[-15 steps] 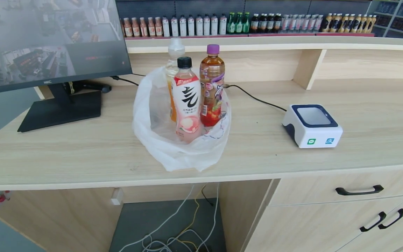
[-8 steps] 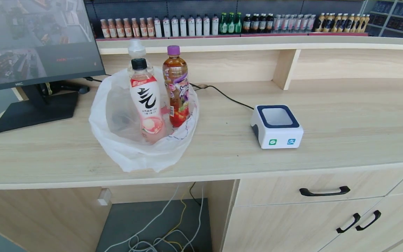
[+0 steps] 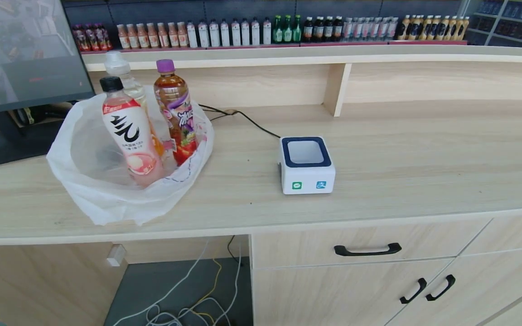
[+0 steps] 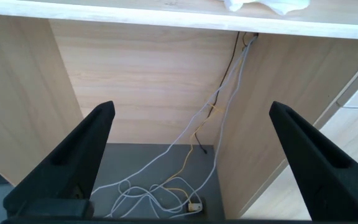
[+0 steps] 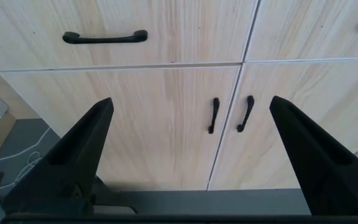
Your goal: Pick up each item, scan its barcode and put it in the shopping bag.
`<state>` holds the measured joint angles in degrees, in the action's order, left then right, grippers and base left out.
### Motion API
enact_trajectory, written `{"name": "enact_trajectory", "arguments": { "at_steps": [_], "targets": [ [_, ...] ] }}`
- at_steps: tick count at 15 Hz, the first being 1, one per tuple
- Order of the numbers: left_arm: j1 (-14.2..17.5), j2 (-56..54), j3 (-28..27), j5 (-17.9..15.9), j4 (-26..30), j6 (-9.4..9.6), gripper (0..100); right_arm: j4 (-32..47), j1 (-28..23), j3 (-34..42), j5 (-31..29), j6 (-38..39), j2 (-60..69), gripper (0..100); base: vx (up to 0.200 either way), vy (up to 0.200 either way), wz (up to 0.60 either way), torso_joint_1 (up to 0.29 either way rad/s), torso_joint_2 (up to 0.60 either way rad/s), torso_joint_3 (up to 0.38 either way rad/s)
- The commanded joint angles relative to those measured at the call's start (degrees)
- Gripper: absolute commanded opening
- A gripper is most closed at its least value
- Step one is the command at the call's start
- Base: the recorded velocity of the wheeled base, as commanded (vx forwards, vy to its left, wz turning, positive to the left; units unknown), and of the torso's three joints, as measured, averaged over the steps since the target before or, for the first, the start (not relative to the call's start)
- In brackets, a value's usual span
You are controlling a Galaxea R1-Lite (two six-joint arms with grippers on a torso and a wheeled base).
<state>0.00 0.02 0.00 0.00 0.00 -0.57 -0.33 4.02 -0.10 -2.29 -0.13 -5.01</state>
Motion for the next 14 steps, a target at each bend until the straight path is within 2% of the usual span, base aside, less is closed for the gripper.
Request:
{"name": "enact_trajectory", "arguments": {
  "at_steps": [1,14],
  "targets": [
    [0.0,0.0,0.0,0.0,0.0,0.05,100,0.0,0.0,0.0,0.0,0.0,-0.2,100,0.0,-0.2,0.0,0.002,0.0,-0.002],
    [0.0,0.0,0.0,0.0,0.0,0.05,100,-0.1,0.0,0.0,0.0,-0.3,-0.2,100,0.0,0.0,0.0,0.0,0.0,0.0]
  ]
}}
